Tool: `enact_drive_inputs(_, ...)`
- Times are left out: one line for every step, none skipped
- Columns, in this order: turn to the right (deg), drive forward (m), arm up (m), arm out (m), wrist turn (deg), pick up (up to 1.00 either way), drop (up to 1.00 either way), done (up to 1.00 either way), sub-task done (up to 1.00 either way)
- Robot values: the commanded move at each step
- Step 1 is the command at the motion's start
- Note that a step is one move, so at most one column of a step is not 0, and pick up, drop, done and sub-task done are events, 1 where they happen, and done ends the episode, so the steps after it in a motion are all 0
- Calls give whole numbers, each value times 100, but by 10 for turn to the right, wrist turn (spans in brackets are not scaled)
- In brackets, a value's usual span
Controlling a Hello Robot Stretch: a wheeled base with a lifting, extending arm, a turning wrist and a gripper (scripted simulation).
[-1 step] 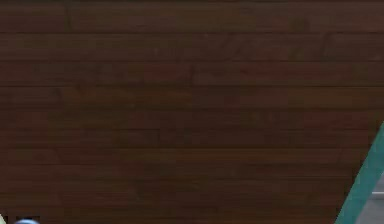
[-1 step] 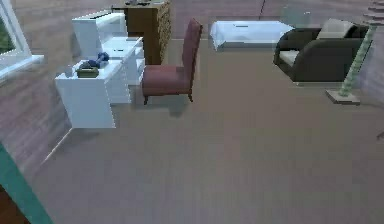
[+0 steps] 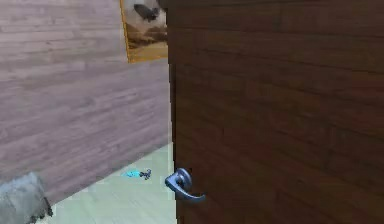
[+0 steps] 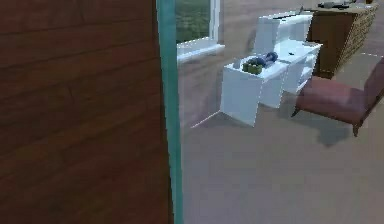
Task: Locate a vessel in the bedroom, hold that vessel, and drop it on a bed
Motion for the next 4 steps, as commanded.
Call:
enact_drive_inputs(-450,0,0,0,0,0,0,0,0)
enact_drive_inputs(-450,0,0,0,0,0,0,0,0)
enact_drive_inputs(-390,0,0,0,0,0,0,0,0)
enact_drive_inputs(0,5,0,0,0,0,0,0,0)
